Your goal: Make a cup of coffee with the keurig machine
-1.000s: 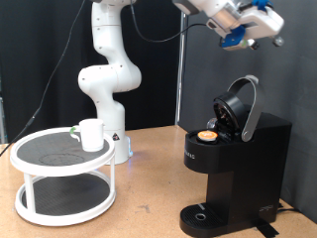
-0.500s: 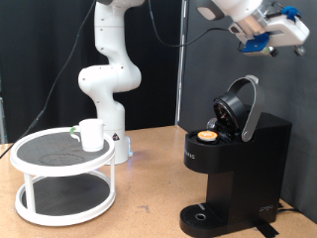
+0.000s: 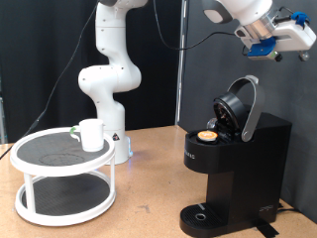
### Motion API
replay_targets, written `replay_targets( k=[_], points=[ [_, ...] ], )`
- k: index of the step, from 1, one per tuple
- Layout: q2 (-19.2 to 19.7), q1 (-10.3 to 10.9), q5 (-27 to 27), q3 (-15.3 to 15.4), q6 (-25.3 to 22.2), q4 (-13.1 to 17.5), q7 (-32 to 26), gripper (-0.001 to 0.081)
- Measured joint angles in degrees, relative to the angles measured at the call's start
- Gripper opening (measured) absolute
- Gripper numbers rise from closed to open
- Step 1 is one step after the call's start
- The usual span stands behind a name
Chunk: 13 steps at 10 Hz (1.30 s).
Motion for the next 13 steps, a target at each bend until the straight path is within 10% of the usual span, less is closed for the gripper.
replay_targets(
  k=[1,3,4,6,13],
  points=[
    [-0.4,-0.3,0.0,-0.2,-0.8,-0.5,-0.9,0.064],
    [-1.7,-1.2,-0.1,-1.0,-3.1,-2.0,-2.2,0.0302],
    [-2.5,-1.7,-0.2,-1.5,-4.0,-3.2,-3.0,0.0302],
    [-4.0,-2.7,-0.6,-2.3,-5.4,-5.7,-3.8,0.0038],
    [-6.3,-4.9,-1.1,-3.8,-6.2,-11.6,-4.8,0.0]
  ],
)
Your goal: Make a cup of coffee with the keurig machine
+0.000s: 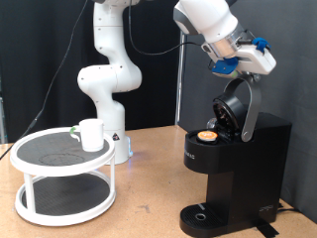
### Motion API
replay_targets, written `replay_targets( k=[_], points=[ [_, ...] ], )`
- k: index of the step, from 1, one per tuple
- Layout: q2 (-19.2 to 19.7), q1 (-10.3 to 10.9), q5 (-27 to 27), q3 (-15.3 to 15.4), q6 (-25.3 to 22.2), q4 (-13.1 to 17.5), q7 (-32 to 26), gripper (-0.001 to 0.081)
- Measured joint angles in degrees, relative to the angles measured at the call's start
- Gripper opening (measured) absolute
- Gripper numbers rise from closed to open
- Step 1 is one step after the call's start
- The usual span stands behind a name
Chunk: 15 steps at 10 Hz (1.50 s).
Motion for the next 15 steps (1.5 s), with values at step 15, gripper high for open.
replay_targets(
  k=[15],
  points=[
    [-8.4,-5.9,-0.7,-7.4,3.1,-12.6,-13.1,0.0]
  ],
)
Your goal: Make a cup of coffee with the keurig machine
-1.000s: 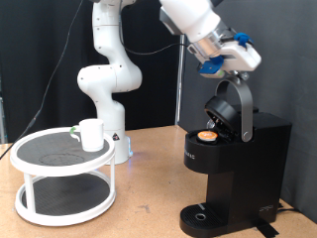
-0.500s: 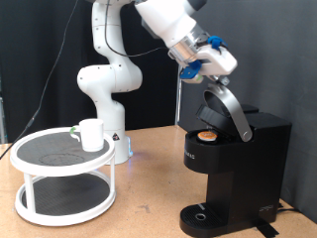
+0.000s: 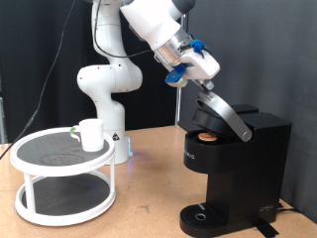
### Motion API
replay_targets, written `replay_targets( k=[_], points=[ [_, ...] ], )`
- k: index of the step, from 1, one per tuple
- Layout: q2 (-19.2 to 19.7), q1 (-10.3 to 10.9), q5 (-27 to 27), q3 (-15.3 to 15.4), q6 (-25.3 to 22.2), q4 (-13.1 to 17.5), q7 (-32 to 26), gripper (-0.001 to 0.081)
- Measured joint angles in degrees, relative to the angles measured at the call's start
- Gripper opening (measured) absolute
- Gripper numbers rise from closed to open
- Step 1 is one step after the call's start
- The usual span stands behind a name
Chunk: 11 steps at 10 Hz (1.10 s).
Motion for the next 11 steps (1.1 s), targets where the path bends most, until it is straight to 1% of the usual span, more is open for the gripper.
replay_targets(
  k=[3,5,7,11],
  points=[
    [1.3,-1.2,-3.3,0.0,3.9,-3.3,0.3,0.0],
    [2.4,-1.5,-3.9,0.0,5.4,-4.2,0.3,0.0],
    [4.4,-1.8,-4.1,0.0,7.6,-5.4,-0.1,0.0],
    [4.7,-2.1,-3.5,-0.2,8.1,-5.4,-0.9,0.0]
  ],
)
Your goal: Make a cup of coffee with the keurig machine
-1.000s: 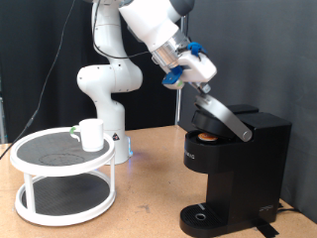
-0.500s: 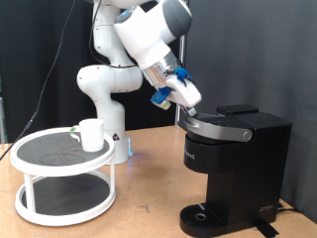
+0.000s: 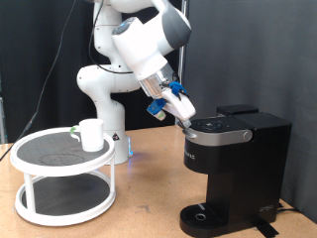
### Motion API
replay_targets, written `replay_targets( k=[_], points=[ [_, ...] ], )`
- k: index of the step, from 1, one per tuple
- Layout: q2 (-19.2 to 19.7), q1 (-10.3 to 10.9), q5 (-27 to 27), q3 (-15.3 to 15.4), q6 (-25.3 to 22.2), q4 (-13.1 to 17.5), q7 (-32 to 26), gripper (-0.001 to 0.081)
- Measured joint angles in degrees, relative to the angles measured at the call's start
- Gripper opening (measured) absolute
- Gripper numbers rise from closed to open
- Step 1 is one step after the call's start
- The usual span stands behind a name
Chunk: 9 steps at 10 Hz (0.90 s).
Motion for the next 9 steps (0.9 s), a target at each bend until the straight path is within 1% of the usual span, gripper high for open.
replay_targets(
  k=[1,3,5,6,8,9],
  points=[
    [0.0,0.0,1.3,-0.3,-0.3,-0.1,-1.2,0.0],
    [-0.1,0.0,5.6,-1.4,-1.7,-0.2,-5.6,0.0],
    [-1.2,0.0,9.4,-3.1,-4.9,0.1,-9.0,0.0],
    [-2.1,-0.1,10.6,-3.9,-6.8,0.5,-9.5,0.0],
    [-3.1,-0.1,11.0,-5.2,-11.5,2.4,-9.2,0.0],
    [-3.1,-0.1,11.0,-5.1,-11.0,2.2,-9.2,0.0]
  ],
)
